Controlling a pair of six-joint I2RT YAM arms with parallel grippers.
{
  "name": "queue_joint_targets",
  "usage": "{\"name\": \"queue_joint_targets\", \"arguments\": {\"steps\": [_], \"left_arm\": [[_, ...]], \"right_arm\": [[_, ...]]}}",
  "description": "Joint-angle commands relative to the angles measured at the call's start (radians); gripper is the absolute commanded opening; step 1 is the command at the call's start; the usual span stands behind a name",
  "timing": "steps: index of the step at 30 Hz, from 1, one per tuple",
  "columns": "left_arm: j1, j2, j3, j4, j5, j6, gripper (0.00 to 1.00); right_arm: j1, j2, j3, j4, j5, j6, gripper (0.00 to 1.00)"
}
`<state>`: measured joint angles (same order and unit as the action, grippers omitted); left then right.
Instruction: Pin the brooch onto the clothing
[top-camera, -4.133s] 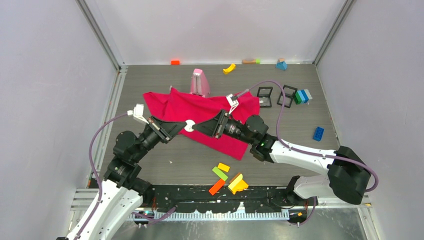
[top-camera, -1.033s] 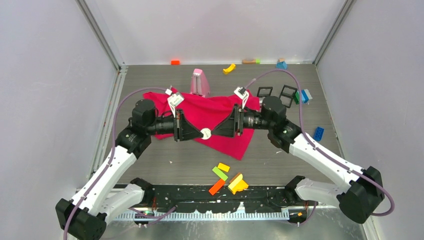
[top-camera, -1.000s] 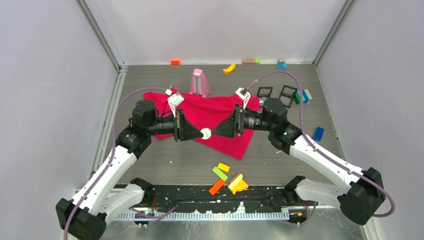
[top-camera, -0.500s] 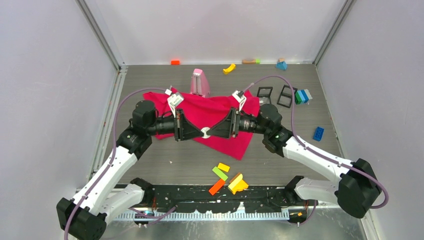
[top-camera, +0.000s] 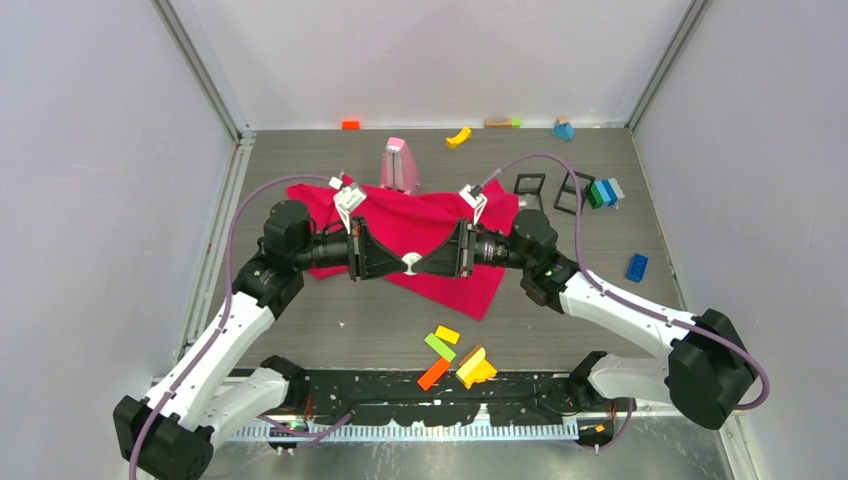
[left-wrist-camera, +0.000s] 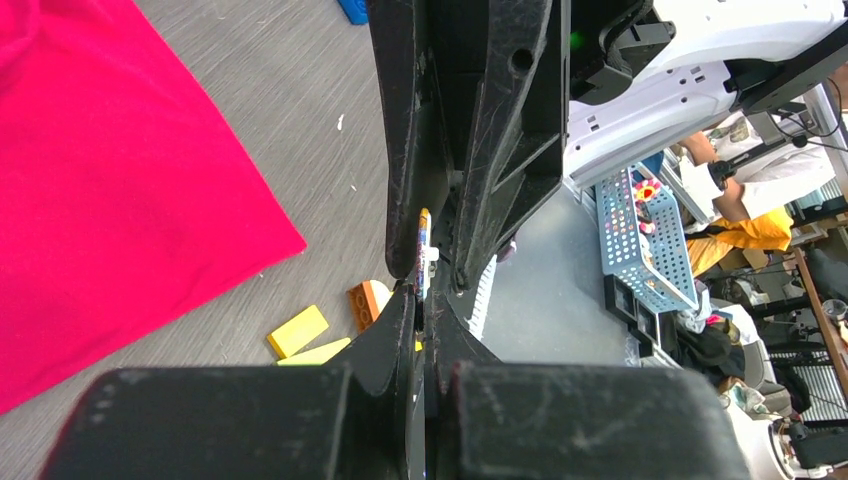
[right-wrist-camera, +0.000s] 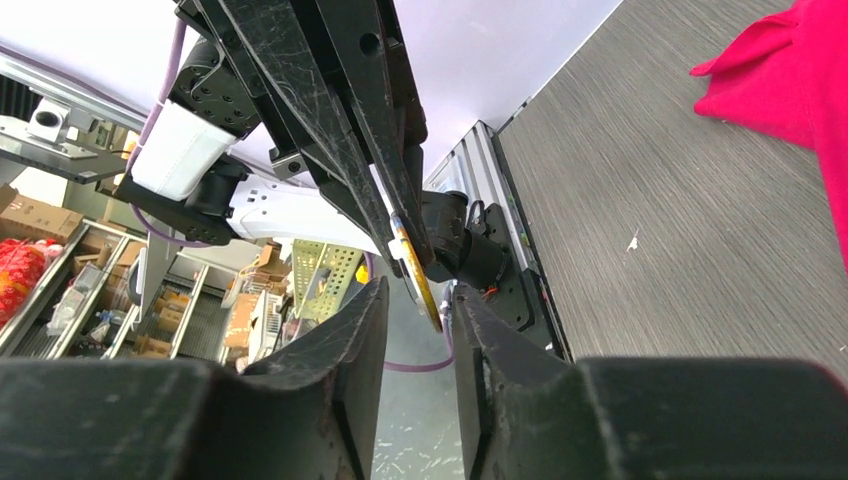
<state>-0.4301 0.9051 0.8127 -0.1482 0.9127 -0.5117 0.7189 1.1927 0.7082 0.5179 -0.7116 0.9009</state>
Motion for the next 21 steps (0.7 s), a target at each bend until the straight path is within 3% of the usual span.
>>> {"name": "queue_joint_targets", "arguments": {"steps": [1,5,11,16,21], "left_arm": [[0.005,-0.01,-0.004,0.056,0.024,-0.002,0.0],[0.005,-0.008,-0.006,0.062,0.035,-0.001,0.0],[0.005,-0.001,-0.003,0.067,0.083,0.007,0.0],[0.004,0.006,0.0,0.049,0.111,0.022,0.0],[0.002,0.023,0.003,0.048,0.127,0.018,0.0]], "right_arm": [[0.005,0.009,0.0,0.067,-0.007,0.001,0.32],[0.005,0.016,0.007,0.044,0.017,-0.006,0.23],[0.005,0.048,0.059,-0.131,0.099,-0.061,0.11],[0.005,0.099,0.105,-0.143,0.084,-0.061,0.11],[0.007,0.129,0.133,-0.102,0.031,-0.056,0.17]]}}
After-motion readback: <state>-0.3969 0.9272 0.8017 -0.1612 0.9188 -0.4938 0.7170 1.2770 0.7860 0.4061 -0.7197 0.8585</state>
